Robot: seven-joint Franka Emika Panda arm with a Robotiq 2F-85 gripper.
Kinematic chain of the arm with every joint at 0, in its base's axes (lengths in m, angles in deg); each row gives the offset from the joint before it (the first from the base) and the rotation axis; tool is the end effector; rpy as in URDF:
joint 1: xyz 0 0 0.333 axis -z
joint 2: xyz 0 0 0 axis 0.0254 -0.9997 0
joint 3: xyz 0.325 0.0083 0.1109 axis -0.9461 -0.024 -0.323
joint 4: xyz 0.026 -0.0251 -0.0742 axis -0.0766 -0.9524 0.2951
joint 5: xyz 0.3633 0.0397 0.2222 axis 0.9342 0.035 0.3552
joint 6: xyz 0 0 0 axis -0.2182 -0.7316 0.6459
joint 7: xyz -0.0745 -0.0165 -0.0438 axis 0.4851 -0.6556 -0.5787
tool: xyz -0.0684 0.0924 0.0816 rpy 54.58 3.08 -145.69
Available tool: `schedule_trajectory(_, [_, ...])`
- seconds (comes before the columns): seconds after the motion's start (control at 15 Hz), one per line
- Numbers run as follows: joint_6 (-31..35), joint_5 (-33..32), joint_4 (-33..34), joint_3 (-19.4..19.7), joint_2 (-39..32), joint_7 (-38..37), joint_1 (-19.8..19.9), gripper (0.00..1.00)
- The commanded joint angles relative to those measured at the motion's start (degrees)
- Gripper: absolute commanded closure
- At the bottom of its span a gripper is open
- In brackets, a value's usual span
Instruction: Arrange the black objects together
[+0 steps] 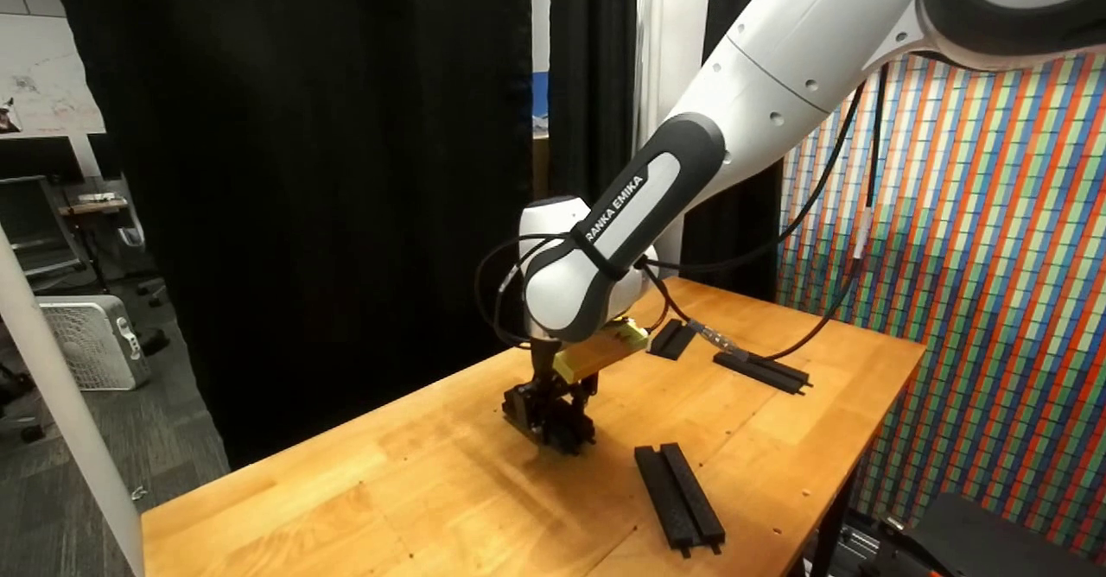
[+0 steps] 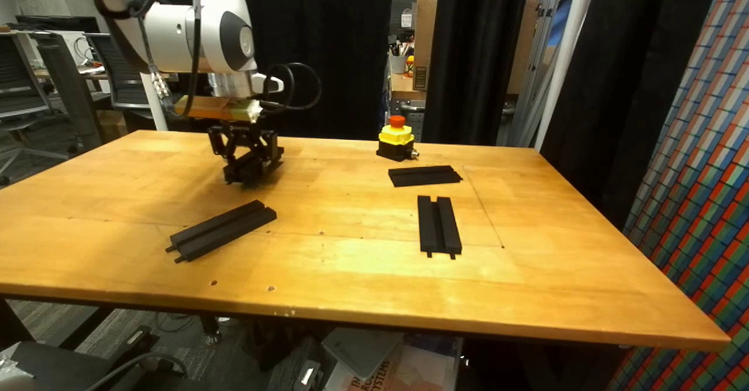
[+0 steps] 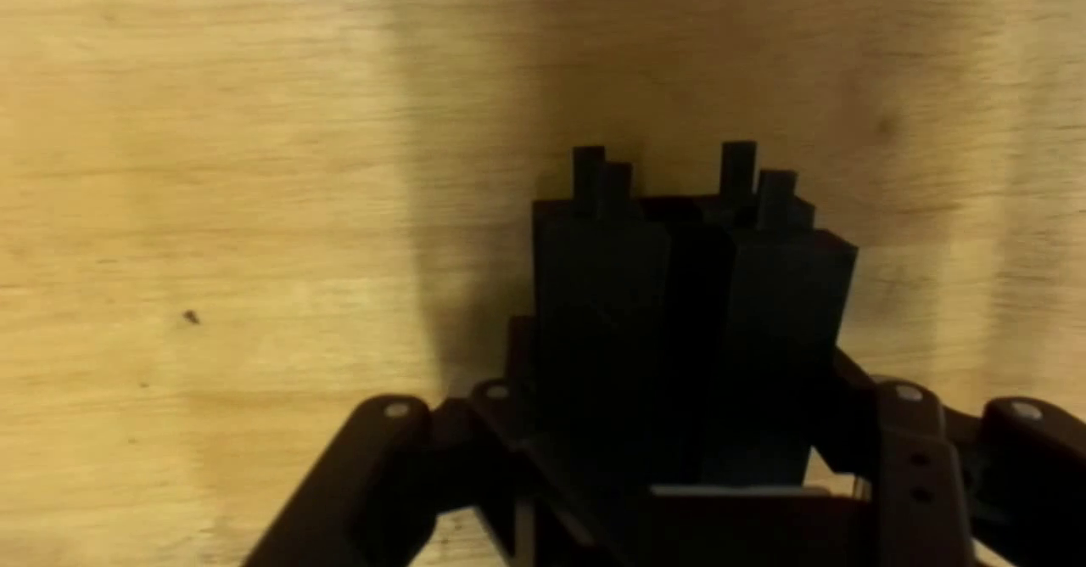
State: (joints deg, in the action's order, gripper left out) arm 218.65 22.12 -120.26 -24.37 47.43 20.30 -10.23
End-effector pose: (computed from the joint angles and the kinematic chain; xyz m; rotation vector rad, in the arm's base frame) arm 0.5952 0.1914 0.1948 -3.1286 -0.1726 0.0067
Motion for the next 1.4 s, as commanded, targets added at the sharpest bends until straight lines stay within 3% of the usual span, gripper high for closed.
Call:
schedule_trajectory(0.0, [0.7, 3.0, -2.9, -0.4, 3.3, 8.6, 4.4, 0.54])
schedule_trajectory(0.33, [2.2, 3.5, -3.6, -0.3, 2.5, 13.1, 6.9, 0.54])
schedule_trajectory(1.13, [4.8, 3.5, -4.2, -0.5, 0.9, 12.3, 6.5, 0.54])
schedule_trajectory(1.2, [4.8, 3.3, -4.2, -0.4, 0.8, 11.8, 6.4, 0.07])
schedule_trajectory(1.33, [4.6, 3.3, -4.8, -0.3, 1.5, 11.6, 6.3, 0.01])
